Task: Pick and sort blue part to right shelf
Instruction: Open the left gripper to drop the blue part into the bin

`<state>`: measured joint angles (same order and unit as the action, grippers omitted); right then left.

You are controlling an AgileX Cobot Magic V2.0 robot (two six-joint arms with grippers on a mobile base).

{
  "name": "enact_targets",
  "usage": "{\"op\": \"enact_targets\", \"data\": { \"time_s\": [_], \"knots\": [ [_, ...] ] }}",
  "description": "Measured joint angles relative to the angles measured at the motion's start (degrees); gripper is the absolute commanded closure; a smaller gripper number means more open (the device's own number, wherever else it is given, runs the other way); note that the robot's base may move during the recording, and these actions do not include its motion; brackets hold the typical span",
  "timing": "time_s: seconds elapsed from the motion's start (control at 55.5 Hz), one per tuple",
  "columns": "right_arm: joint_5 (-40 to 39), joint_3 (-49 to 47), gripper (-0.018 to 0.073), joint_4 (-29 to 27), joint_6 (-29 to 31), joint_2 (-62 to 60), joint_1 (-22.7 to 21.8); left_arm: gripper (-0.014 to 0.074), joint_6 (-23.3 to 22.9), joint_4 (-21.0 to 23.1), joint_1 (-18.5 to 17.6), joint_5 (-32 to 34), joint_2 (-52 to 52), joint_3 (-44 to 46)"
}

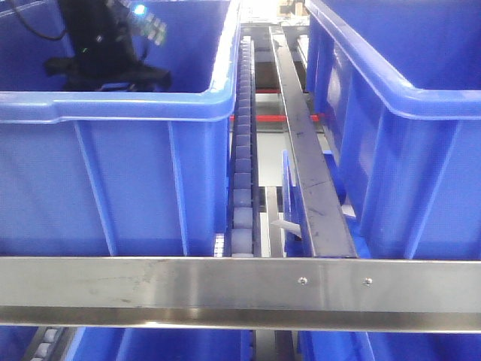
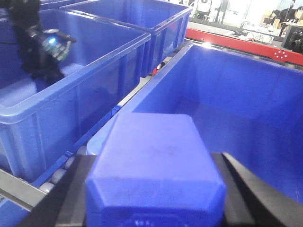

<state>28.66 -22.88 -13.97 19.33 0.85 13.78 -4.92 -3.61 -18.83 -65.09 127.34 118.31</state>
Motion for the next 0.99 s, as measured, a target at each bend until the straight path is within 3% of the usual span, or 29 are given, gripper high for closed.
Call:
{"op": "enact_targets", "data": {
  "time_s": [0.162,0.271,0.523,0.703,0.866,0.992],
  "knots": [
    [0.0,0.0,0.0386,0.0,0.0,0.0,0.0,0.0057,0.0,1.7,0.5,-1.3,0.5,1.6],
    [0.0,0.0,0.0386,0.0,0.0,0.0,0.0,-0.0037,0.2,2.2,1.0,-2.1,0.5,1.7],
    [0.0,0.0,0.0386,0.0,0.0,0.0,0.0,-0.0045,2.6,3.6,2.2,-4.2,-0.6,1.7],
    [0.0,0.0,0.0386,0.0,0.0,0.0,0.0,-0.0045,3.7,3.6,2.2,-4.5,-7.7,1.3],
    [0.0,0.0,0.0386,0.0,0.0,0.0,0.0,-0.0045,4.9,3.6,2.2,-4.0,-16.3,-4.0],
    [0.0,0.0,0.0386,0.0,0.0,0.0,0.0,-0.0043,5.2,3.6,2.2,-0.5,-23.1,-13.6]
  ]
}}
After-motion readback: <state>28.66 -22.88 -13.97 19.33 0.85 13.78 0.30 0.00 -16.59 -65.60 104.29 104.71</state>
